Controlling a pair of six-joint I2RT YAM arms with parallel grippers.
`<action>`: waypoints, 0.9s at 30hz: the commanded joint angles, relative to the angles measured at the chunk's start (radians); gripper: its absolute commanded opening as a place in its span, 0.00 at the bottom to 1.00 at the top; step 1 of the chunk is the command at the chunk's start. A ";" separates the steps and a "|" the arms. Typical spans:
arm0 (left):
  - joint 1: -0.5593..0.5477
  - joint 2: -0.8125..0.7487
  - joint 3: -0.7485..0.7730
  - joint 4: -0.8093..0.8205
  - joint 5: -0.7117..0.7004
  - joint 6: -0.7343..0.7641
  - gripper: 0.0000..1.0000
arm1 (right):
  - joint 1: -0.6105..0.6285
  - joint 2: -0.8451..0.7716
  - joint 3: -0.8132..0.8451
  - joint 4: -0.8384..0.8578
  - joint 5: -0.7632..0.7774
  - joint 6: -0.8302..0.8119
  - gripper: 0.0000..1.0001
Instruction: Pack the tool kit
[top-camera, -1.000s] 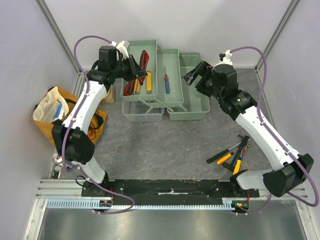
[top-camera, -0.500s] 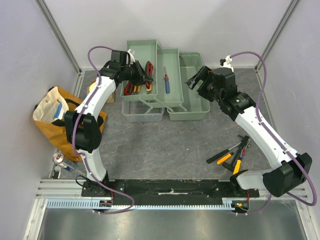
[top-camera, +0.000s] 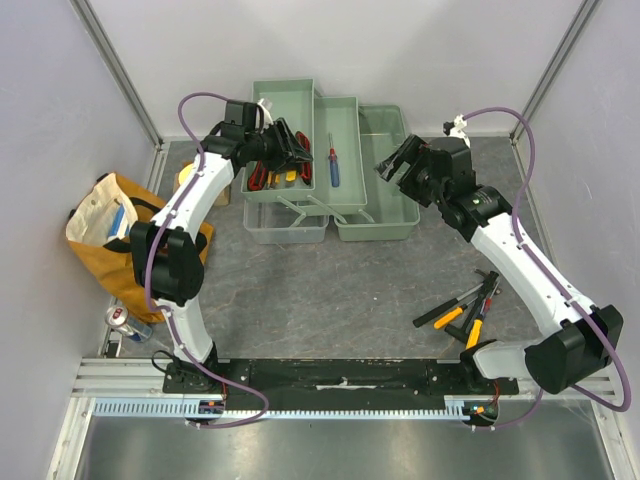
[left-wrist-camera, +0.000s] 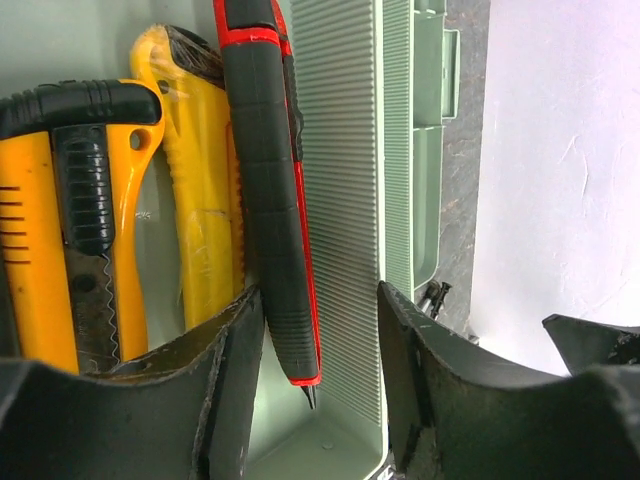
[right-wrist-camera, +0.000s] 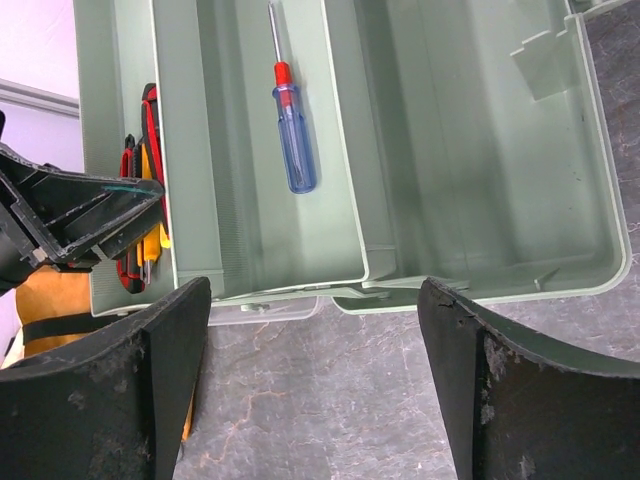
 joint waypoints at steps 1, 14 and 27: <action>-0.005 -0.064 0.013 0.022 -0.036 0.030 0.55 | -0.014 -0.003 -0.006 -0.011 0.000 0.010 0.90; -0.004 -0.188 0.047 -0.012 -0.198 0.116 0.56 | -0.097 0.006 -0.031 -0.274 0.175 0.005 0.98; 0.000 -0.322 -0.026 -0.005 -0.266 0.194 0.78 | -0.197 -0.036 -0.376 -0.506 0.138 0.137 0.82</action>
